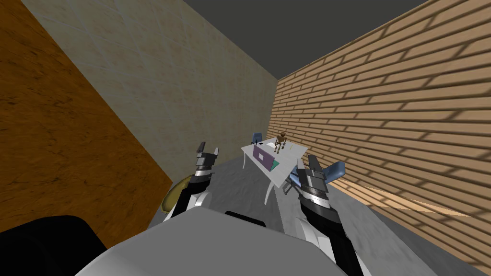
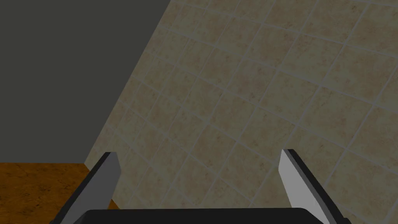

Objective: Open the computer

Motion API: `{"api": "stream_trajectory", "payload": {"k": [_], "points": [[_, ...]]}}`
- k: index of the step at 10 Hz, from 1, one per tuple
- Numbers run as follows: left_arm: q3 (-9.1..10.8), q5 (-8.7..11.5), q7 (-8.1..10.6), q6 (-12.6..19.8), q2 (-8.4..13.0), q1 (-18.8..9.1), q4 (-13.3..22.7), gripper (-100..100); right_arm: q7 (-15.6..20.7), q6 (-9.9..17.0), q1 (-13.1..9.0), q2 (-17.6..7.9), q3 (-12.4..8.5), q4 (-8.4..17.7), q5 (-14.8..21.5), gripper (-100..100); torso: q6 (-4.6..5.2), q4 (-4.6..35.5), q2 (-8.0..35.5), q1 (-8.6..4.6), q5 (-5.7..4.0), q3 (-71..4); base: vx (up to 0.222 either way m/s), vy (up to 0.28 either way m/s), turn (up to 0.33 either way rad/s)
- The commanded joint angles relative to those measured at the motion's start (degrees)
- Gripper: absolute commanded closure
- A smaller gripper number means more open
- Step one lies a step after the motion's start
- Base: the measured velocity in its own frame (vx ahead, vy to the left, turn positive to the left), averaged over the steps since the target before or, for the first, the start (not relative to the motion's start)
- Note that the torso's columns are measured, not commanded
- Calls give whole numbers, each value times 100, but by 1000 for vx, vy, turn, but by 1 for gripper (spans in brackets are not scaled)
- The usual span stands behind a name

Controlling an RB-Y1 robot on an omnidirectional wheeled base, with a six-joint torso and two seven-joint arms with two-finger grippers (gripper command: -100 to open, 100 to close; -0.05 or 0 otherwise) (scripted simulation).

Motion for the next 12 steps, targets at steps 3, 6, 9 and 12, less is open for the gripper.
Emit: {"api": "stream_trajectory", "payload": {"k": [3, 6, 9, 12], "points": [[0, 0, 0, 0, 0, 0, -1, 0, 0, 0, 0, 0, 0, -1, 0, 0, 0, 1006, 1003, 0, 0, -2014, 0, 0, 0], [0, 0, 0, 0, 0, 0, -1, 0, 0, 0, 0, 0, 0, -1, 0, 0, 0, 2268, 2269, 0, 0, -4536, 0, 0, 0], [0, 0, 0, -1, 0, 0, -2, 0, 0, -1, 0, 0, 0, -2, 0, 0, 0, 3537, 3539, 0, 0, -7073, 0, 0, 0], [1, 0, 0, 0, 1, 1, 1, 0, -283, -23, -142, -492, 117, 119, -217, -100, 0, 4204, 4205, -16, -4, -8427, 12, -51, 42]]}}
